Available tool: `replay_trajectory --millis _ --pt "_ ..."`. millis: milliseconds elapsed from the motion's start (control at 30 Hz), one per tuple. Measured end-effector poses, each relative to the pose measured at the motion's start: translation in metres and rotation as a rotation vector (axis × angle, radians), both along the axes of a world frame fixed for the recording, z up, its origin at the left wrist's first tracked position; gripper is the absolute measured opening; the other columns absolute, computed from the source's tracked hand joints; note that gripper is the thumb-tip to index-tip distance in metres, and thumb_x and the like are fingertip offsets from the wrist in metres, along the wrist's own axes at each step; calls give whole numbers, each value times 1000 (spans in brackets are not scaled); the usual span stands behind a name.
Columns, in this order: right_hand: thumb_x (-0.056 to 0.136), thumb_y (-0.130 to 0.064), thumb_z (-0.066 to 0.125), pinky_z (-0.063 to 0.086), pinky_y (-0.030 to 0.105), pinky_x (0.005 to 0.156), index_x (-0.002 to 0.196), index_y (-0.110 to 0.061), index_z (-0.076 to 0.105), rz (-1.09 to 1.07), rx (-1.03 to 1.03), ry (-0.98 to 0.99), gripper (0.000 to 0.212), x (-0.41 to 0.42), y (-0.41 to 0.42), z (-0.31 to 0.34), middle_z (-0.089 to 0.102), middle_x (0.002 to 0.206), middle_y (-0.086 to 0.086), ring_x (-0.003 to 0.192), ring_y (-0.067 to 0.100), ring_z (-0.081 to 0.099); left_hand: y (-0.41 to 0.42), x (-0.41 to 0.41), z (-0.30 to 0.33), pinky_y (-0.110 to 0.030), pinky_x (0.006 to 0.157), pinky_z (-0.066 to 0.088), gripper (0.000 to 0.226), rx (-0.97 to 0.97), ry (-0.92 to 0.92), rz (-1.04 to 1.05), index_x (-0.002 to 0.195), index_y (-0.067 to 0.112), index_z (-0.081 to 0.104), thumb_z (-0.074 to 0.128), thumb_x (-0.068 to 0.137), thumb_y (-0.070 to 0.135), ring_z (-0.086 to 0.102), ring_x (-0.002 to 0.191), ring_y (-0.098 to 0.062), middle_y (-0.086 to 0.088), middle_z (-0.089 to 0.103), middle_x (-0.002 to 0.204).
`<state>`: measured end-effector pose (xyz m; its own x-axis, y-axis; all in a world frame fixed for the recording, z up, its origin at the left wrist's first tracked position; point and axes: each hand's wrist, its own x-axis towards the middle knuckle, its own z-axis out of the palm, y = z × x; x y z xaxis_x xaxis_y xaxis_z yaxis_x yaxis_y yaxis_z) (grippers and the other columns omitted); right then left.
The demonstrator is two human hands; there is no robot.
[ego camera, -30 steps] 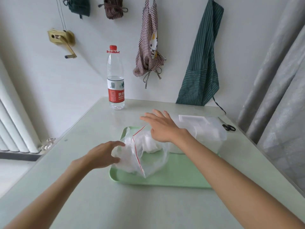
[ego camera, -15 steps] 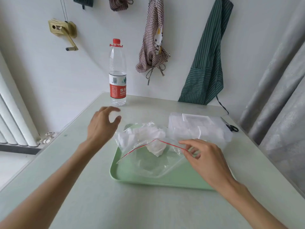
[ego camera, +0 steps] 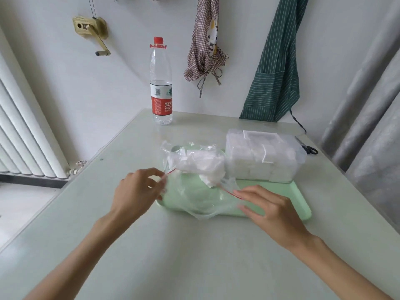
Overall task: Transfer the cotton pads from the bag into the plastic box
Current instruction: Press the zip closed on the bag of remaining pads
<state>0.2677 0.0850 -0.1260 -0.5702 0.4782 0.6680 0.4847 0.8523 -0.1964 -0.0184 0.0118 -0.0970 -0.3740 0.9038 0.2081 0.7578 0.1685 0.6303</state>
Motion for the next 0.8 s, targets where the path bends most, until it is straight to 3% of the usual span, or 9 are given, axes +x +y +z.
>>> replay_trajectory --millis 133,200,300,400,467,567,667,733,800 --pt "76 -2 68 51 26 52 97 -17 76 -13 251 -48 26 7 3 -6 70 83 -4 70 10 67 -9 -11 1 -24 59 47 5 18 53 61 90 32 55 58 89 36 59 47 3 20 66 54" --pt "68 3 69 50 23 50 92 -17 77 -4 280 -74 32 5 -5 -11 70 80 -4 68 10 67 -17 -12 -5 -27 59 49 6 2 -197 29 89 26 56 61 89 28 65 53 -5 11 70 60" --pt "66 -1 70 47 22 45 87 -19 76 -10 177 -124 28 1 -16 -22 68 76 -6 63 10 65 -35 -12 -5 -27 67 55 16 -176 -699 -96 100 16 60 66 86 20 72 79 -15 -3 75 88" --pt "72 -7 72 50 23 54 87 -23 76 -42 -60 -30 23 -2 -20 -30 66 80 -11 67 4 63 -44 -16 3 -29 76 58 37 -298 -954 -168 106 19 66 70 73 34 71 93 -20 -5 74 101" --pt "77 -15 67 50 16 70 92 -25 76 -59 -246 38 20 -1 -25 -26 65 90 -15 79 -5 62 -42 -19 4 -30 75 59 36 -319 -919 -101 103 16 67 66 78 41 72 88 -22 -9 74 96" --pt "82 -26 60 46 14 83 99 -29 75 -90 -391 10 23 5 -32 -13 60 109 -23 93 -8 60 -38 -22 -2 -23 68 59 27 -298 -833 -25 99 6 63 66 85 29 73 81 -18 -12 74 91" --pt "83 -45 55 47 17 78 96 -32 74 -152 -378 -7 26 1 -38 10 57 109 -24 95 -5 59 -37 -19 -9 -21 66 58 19 -276 -877 -17 95 10 56 69 83 17 72 75 -12 -13 74 91" --pt "86 -45 56 45 17 68 88 -29 73 -179 -301 67 23 -15 -41 30 59 95 -19 85 -1 60 -38 -14 -11 -21 64 58 20 -219 -871 -15 95 10 51 68 84 14 72 71 -12 -13 74 87" --pt "88 -32 63 44 20 54 78 -19 72 -99 -598 313 19 -41 -51 49 62 77 -11 65 4 60 -42 -6 -13 -22 61 57 20 -115 -849 3 92 11 48 67 85 14 71 70 -11 -11 75 84"
